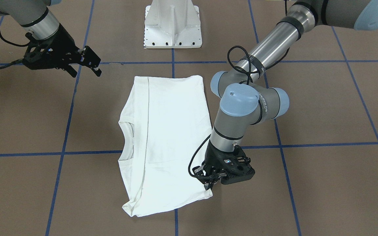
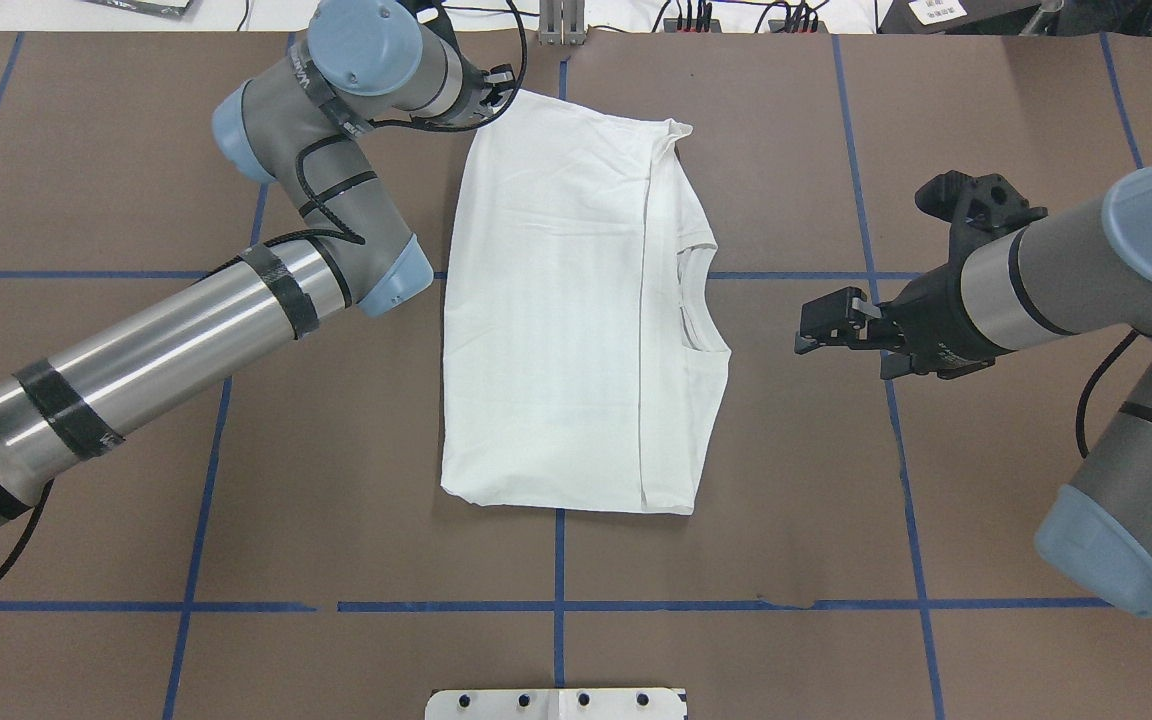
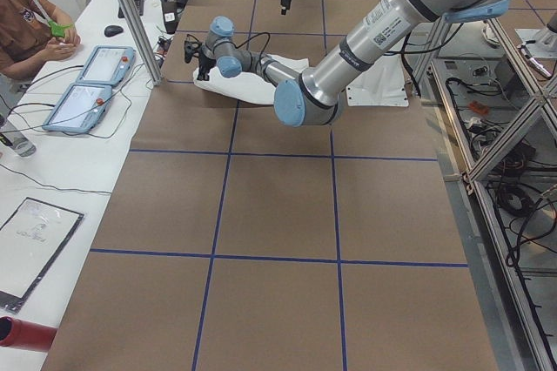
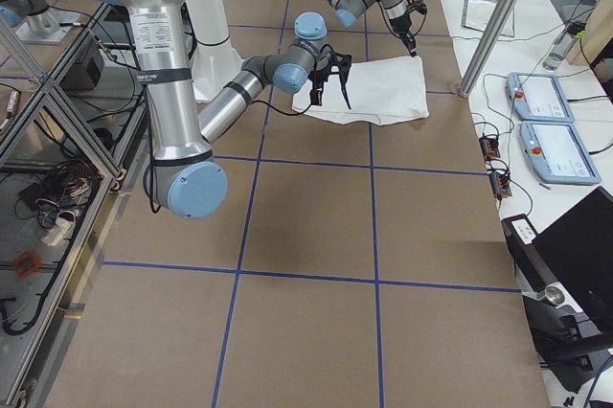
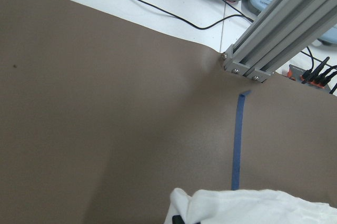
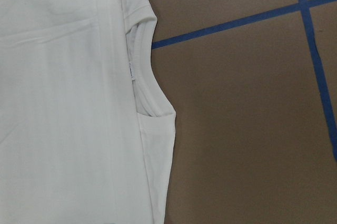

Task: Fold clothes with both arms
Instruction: 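Release the shirt and retract the left gripper while the right gripper approaches the shirt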

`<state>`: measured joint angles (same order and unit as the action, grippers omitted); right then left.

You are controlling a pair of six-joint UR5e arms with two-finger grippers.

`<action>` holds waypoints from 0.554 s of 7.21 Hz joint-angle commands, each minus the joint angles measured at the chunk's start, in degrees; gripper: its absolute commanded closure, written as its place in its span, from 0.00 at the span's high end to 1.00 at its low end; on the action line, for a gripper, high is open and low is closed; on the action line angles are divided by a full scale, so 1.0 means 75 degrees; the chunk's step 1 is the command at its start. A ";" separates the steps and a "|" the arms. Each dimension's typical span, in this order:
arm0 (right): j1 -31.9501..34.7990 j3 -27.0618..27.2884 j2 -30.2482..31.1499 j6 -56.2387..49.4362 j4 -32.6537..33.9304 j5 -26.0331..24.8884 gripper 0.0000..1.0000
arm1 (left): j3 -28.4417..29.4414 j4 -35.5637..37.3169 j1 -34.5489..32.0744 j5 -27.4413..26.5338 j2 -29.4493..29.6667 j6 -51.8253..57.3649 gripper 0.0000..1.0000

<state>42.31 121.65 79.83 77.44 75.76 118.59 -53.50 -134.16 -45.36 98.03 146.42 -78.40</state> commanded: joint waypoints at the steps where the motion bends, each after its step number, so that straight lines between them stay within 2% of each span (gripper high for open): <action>1: -0.0017 -0.0072 -0.0086 -0.0012 0.0000 -0.0178 1.00 | 0.0079 -0.0171 -0.0034 -0.0051 0.0002 0.0001 1.00; 2: -0.0029 -0.0084 -0.0098 -0.0013 0.0012 -0.0191 1.00 | 0.0079 -0.0160 -0.0150 -0.0016 0.0013 0.0024 1.00; 3: -0.0063 -0.0223 -0.0272 -0.0210 0.0058 -0.0226 1.00 | 0.0033 -0.0113 -0.0384 0.0495 0.0002 0.0187 1.00; 4: -0.0133 -0.0515 -0.0575 -0.0409 0.0117 -0.0249 1.00 | -0.0269 -0.0008 -0.0525 0.1149 -0.0358 0.0211 1.00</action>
<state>41.81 119.81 77.67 75.97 76.18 116.98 -53.71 -134.92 -47.87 101.79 145.78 -77.34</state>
